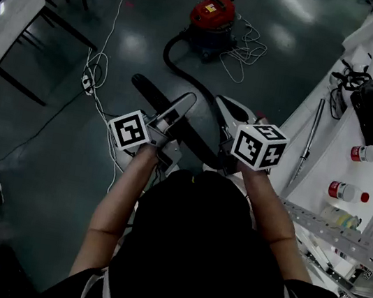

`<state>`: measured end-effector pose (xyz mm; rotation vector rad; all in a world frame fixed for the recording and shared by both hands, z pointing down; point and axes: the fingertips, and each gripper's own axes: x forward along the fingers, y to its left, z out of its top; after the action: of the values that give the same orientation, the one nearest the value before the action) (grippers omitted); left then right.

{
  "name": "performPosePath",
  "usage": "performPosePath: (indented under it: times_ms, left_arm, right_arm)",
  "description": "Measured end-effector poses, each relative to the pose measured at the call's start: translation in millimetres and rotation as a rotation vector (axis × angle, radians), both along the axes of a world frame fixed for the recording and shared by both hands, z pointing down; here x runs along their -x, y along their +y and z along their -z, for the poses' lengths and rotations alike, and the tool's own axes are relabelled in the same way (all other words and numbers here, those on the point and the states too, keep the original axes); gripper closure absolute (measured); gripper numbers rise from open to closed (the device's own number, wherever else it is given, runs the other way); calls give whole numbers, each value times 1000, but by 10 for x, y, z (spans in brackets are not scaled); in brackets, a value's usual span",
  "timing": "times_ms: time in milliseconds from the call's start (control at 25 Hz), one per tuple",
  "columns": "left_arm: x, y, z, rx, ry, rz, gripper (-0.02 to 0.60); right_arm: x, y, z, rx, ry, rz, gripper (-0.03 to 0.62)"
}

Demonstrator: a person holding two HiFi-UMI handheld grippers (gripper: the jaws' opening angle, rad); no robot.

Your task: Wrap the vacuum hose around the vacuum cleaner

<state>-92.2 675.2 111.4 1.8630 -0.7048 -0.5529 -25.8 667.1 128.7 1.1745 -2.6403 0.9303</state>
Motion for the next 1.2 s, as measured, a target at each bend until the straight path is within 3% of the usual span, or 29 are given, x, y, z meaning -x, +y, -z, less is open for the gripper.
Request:
performPosePath:
  times_ms: [480,720,1200]
  left_arm:
    - [-42,-22,23,-25,-38,-51,465]
    - [-82,-14,44,-18,-50,-83,465]
    - [-85,123,118,-59,-127,-259,462]
  right_arm:
    - [12,-40,-113,13,27,1,597]
    - [14,-57,-138,23,-19,-3,597]
    - [141,-103,-306,20,57,61,596]
